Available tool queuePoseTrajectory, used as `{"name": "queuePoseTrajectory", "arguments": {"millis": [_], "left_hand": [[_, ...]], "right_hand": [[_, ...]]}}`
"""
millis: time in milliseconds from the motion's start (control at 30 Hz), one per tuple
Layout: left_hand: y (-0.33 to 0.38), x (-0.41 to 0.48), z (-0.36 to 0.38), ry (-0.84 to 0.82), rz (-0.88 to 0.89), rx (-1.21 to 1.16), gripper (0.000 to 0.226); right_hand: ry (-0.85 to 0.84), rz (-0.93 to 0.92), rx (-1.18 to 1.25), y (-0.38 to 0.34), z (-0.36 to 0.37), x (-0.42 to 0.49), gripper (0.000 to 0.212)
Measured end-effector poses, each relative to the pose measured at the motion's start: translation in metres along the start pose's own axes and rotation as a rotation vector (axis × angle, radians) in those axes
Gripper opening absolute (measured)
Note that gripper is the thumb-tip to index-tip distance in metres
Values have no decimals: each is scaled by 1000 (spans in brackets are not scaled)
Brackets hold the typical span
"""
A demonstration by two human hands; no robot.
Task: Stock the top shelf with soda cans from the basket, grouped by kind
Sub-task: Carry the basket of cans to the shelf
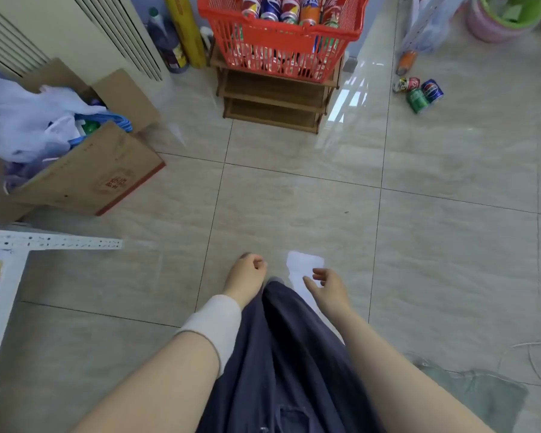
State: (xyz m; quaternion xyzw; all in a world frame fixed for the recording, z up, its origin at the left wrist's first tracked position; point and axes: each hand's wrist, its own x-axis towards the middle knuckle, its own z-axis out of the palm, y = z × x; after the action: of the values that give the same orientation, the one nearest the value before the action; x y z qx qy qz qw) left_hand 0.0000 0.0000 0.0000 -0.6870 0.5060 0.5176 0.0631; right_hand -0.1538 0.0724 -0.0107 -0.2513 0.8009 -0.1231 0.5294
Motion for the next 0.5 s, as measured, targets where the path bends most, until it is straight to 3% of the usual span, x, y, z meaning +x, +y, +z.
{"name": "queuePoseTrajectory", "arguments": {"millis": [200,500], "left_hand": [[61,40,-39,40,93,-28,32],[159,121,-144,78,207,-75,34]], "right_hand": [[100,-56,45,-59,-33,42,45],[198,-118,149,-208,-54,112,44]]}}
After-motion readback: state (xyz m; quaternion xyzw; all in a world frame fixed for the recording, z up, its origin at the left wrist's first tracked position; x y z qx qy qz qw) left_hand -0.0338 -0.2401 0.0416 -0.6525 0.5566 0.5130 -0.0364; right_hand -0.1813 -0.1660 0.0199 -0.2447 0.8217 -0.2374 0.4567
